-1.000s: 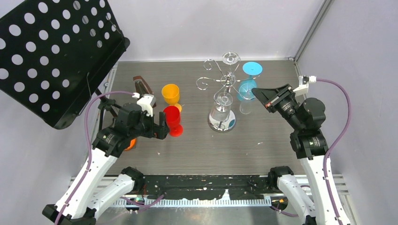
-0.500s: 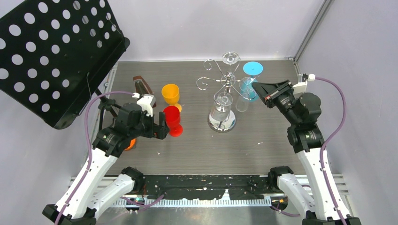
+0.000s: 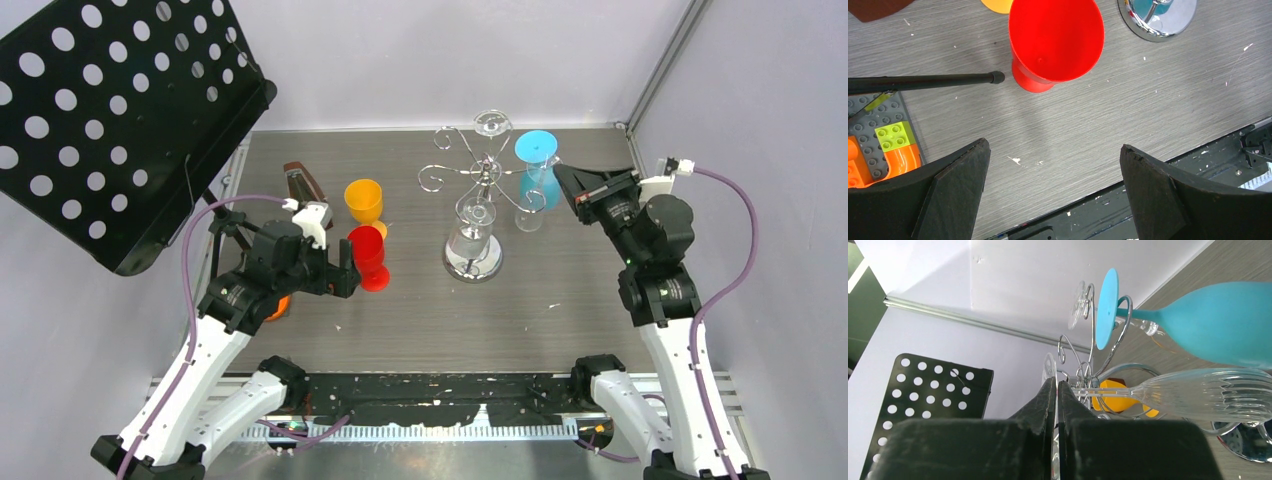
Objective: Take the wine glass off the wine glass rack
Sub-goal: Pick up the wine glass from the wine rack, then place the wine glass at the center of the board.
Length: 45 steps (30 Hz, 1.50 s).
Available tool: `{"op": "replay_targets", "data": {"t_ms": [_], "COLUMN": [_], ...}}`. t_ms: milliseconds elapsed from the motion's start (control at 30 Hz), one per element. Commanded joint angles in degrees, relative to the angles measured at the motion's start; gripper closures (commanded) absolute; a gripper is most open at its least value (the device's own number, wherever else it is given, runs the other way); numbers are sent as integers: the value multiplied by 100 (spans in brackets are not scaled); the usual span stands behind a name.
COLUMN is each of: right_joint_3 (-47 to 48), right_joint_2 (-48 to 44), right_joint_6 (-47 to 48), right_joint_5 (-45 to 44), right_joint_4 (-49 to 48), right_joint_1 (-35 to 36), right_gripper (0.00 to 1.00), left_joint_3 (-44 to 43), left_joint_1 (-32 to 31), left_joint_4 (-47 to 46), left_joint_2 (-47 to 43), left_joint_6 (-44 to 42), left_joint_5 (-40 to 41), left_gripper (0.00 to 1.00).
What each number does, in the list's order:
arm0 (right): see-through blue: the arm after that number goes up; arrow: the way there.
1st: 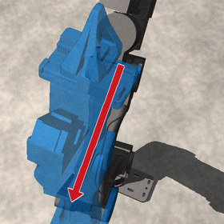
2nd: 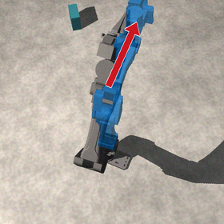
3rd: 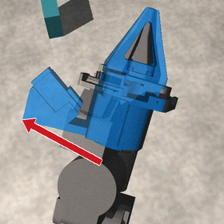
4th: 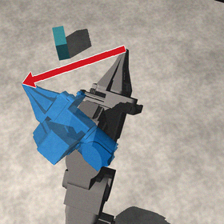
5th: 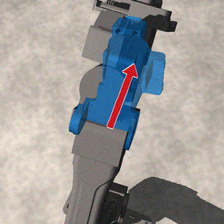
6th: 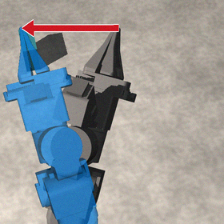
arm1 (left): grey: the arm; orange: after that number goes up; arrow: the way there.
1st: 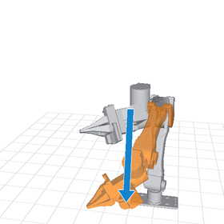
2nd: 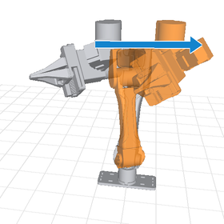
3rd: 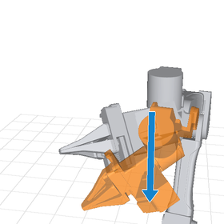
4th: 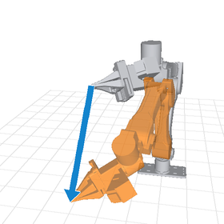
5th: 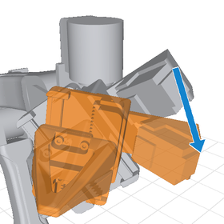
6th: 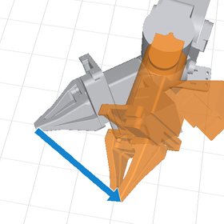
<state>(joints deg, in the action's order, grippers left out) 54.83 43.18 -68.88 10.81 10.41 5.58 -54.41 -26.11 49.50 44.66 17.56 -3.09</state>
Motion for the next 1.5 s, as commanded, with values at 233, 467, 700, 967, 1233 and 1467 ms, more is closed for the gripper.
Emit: {"op": "replay_targets", "data": {"t_ms": [233,467,700,967,1233,1467], "right_joint_3": [182,136,21,444,609,530], "right_joint_2": [-795,-1419,-1984,-2075,-1717,-1314], "right_joint_6": [214,322,605,1666,2927,3421], "right_joint_5": [-747,-842,-289,1117,2671,3646], "right_joint_4": [538,1007,1377,1963,2431,2344], "right_joint_1": [-50,-49,-55,-50,-49,136], "right_gripper": [94,94,94,94,94,94], "left_joint_3": [14,10,-73,-417,-464,-598], "left_joint_1": [30,29,27,27,31,32], "left_joint_4": [-238,-245,-254,45,86,148], "left_joint_2": [-50,-58,-85,-265,-528,-581], "left_joint_6": [-43,-30,93,116,329,595], "left_joint_5": [10,-15,-115,-270,-783,-1145], "left_gripper": [1,1,1,1,1,1]}}
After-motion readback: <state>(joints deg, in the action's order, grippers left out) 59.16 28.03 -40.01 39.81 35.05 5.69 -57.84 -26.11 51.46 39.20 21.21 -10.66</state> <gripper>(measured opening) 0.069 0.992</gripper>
